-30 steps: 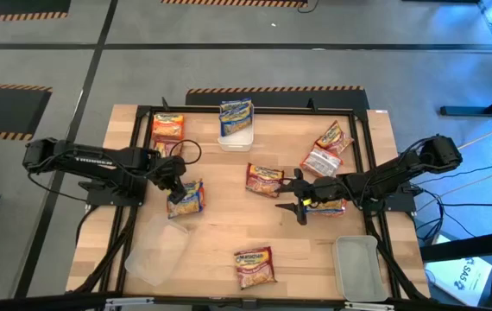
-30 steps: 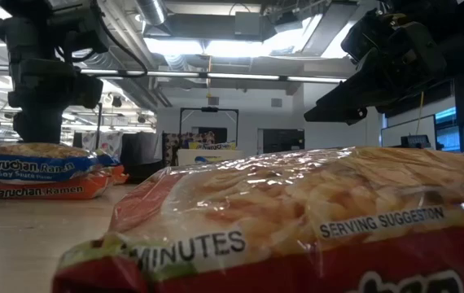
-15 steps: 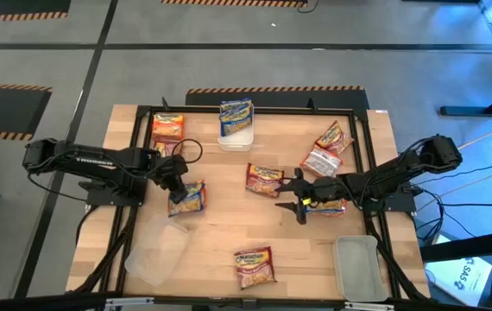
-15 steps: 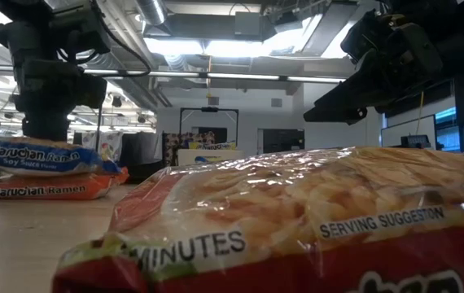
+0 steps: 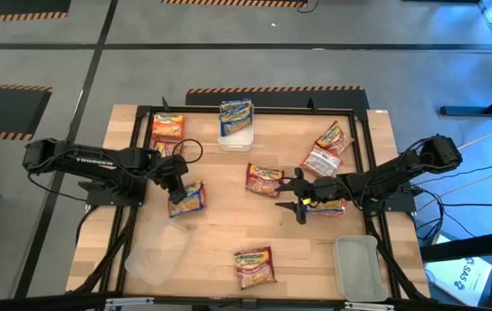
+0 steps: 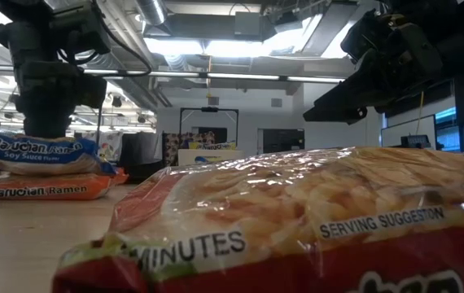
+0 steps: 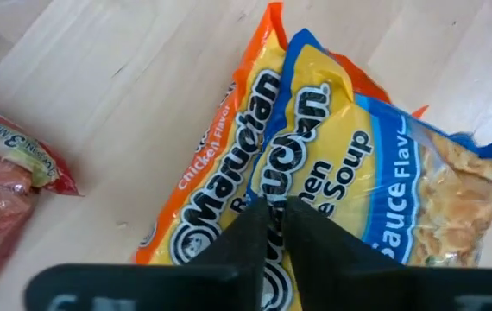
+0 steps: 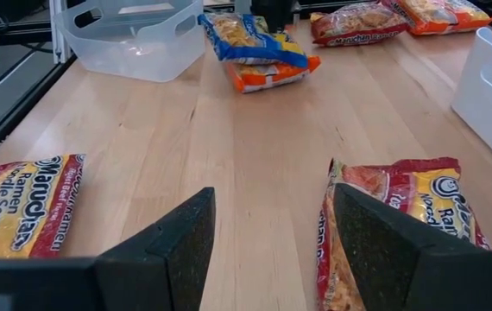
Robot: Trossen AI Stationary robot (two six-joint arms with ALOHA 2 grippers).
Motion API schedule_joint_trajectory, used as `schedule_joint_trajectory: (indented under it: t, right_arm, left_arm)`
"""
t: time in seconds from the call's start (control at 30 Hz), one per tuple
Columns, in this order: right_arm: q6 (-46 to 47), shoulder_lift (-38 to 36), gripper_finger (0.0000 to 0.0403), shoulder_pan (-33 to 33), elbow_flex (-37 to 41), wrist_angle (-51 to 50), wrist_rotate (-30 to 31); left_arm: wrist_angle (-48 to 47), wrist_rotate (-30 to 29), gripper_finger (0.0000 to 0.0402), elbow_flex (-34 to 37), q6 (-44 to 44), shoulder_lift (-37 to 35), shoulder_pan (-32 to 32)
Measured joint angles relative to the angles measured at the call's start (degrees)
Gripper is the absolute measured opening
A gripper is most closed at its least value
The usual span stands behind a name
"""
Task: Sort Maruchan noodles
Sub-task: Put the blue noodle pack into the white bin
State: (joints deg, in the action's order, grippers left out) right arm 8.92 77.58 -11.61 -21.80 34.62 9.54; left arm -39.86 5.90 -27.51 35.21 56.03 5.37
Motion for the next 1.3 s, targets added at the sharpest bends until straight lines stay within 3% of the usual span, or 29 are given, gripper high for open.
schedule_joint_trajectory:
  t: [0.13, 0.63, 0.83, 1.07, 1.3]
  right_arm:
    - [0.0, 0.0, 0.0221, 0.0, 0.0, 0.1, 0.0]
    - [-0.7, 0.0, 0.0221, 0.0, 0.0, 1.6, 0.1]
    - [0.4, 0.0, 0.0221, 0.0, 0.0, 1.7, 0.1]
    - [5.4, 0.0, 0.0221, 0.0, 0.0, 1.7, -2.3]
    - [8.8, 0.4, 0.0221, 0.0, 0.0, 2.2, -3.2]
  left_arm:
    - [0.0, 0.6, 0.0004, 0.0, -0.9, 0.0, 0.0]
    - [0.4, -0.8, 0.0, -5.2, -1.5, 0.1, -1.8]
    - [1.0, -5.0, 0.0, -10.2, -1.5, 0.1, -4.4]
    - [10.1, -9.9, 0.0, -11.7, -2.4, 0.6, -8.9]
    - [20.2, -13.3, 0.0, -11.7, -3.7, 6.4, -12.7]
